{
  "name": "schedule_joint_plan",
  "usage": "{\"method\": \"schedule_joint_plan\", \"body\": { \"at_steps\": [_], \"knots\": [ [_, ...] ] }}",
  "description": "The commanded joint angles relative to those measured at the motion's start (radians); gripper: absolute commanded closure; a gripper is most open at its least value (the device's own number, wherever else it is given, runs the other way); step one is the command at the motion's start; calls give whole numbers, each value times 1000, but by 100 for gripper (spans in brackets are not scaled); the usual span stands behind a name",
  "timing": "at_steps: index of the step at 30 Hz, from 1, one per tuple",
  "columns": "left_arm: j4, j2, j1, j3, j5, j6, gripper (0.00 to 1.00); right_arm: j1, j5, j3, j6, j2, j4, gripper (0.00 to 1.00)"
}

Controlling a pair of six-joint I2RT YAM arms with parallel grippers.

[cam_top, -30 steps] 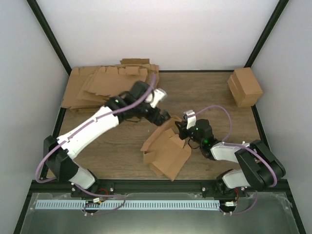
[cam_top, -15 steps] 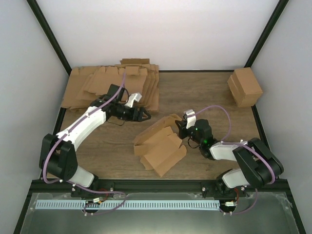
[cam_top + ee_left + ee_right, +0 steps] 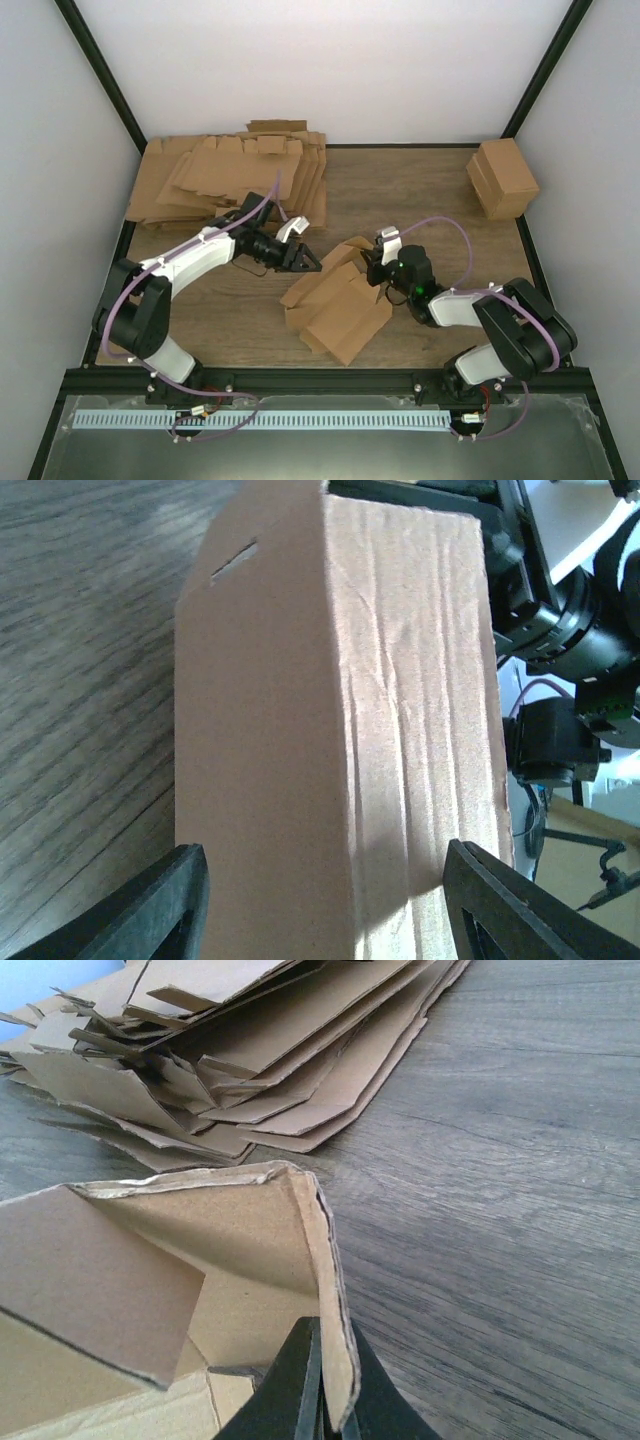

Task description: Fold the paper box

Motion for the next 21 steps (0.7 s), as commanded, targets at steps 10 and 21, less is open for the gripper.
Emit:
{"method": "schedule_joint_plan", "body": {
  "at_steps": [10, 21],
  "knots": [
    [5, 67, -87, 23, -76, 53, 46, 23, 34, 16, 14, 11, 36, 99],
    [0, 71, -113, 43, -142, 39, 57, 49, 41, 24, 56, -75, -85, 99]
  ]
}}
